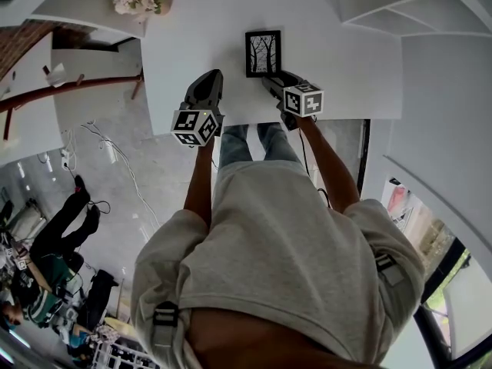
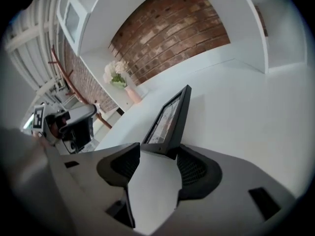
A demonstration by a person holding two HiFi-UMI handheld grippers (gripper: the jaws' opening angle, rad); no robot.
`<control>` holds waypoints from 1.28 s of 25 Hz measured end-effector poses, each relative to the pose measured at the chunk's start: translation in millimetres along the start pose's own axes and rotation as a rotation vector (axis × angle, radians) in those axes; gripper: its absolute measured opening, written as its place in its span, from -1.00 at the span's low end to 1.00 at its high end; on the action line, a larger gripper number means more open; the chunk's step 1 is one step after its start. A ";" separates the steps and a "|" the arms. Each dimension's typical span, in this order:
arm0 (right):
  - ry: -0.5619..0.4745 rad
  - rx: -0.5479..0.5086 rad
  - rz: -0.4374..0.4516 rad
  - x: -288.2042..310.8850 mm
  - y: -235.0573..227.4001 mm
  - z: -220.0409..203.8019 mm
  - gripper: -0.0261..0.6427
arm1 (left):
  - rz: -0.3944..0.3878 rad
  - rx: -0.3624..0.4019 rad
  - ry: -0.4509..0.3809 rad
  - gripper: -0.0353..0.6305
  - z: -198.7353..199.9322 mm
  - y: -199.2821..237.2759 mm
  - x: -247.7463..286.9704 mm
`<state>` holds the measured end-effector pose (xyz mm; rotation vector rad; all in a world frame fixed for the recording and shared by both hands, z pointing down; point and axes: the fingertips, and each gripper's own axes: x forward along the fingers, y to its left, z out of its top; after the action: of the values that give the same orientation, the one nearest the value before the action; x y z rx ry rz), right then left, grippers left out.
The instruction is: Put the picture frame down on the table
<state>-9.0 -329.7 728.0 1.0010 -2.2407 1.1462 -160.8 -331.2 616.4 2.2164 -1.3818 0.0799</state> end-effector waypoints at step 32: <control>-0.067 -0.296 -0.207 -23.4 -11.0 37.9 -0.78 | -0.004 0.027 -0.051 -0.85 23.4 -16.0 -0.8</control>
<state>12.7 -355.8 697.2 1.1265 -2.2129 0.6790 -152.7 -335.8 589.7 2.2578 -1.4108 0.0405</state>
